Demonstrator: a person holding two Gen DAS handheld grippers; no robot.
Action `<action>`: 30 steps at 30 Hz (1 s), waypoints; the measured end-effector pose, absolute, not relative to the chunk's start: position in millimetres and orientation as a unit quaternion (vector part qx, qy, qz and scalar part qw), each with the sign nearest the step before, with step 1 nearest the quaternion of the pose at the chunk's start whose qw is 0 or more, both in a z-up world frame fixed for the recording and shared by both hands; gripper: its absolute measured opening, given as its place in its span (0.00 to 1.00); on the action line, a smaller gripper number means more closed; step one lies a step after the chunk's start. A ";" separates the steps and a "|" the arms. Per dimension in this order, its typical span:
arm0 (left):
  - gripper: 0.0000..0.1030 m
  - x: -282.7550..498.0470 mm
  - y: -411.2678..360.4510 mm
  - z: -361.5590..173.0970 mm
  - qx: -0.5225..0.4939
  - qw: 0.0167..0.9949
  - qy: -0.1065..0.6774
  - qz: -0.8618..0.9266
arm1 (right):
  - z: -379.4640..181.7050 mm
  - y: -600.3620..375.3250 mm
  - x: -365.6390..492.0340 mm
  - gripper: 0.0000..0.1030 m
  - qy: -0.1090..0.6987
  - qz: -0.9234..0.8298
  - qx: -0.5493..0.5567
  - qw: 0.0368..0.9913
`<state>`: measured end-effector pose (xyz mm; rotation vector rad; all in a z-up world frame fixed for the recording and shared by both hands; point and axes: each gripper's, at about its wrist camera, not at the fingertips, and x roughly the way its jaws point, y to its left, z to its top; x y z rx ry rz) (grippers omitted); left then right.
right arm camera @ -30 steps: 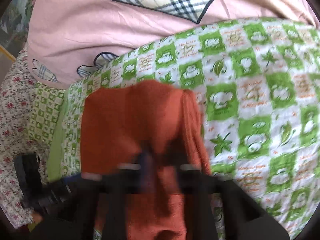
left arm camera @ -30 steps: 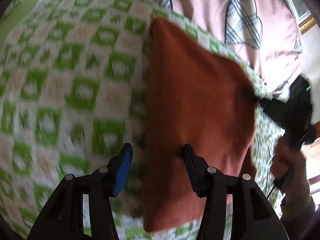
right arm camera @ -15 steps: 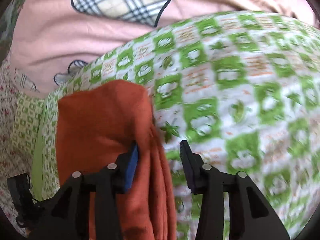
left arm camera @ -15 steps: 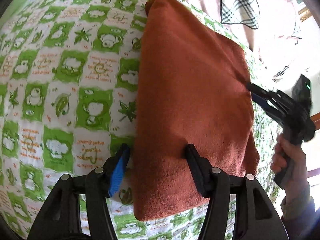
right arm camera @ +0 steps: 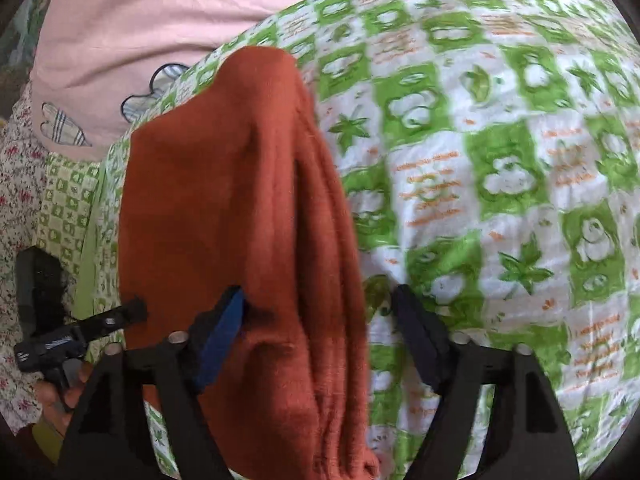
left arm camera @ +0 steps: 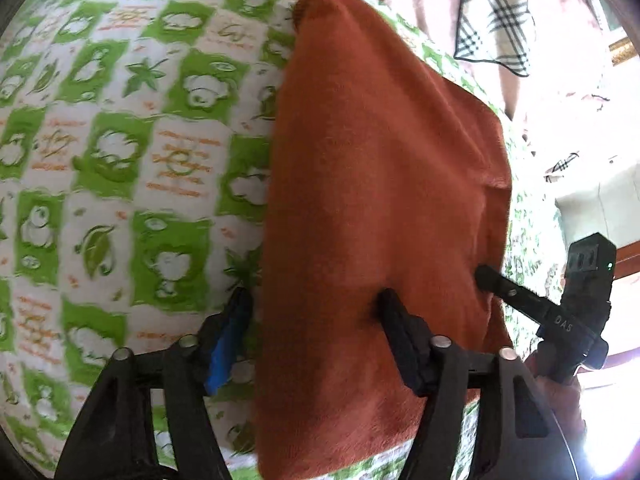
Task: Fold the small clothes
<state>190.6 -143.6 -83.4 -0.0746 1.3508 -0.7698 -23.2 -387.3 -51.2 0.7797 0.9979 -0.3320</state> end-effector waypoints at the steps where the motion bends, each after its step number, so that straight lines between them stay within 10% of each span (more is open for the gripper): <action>1: 0.47 188.3 -148.9 -82.5 -0.026 0.714 0.605 -0.351 | -52.6 -383.5 -16.9 0.41 0.472 -0.142 0.367 0.789; 7: 0.21 175.0 -134.3 -50.4 -0.030 0.731 0.567 -0.379 | -31.8 -368.6 -10.0 0.25 0.467 -0.153 0.351 0.797; 19: 0.18 148.6 -21.9 9.7 -0.043 0.785 0.510 -0.350 | 12.3 -258.2 51.4 0.16 0.446 -0.023 0.275 0.851; 30: 0.19 142.2 13.0 -52.8 -0.057 0.762 0.561 -0.318 | -46.3 -259.2 27.8 0.16 0.499 -0.071 0.313 0.805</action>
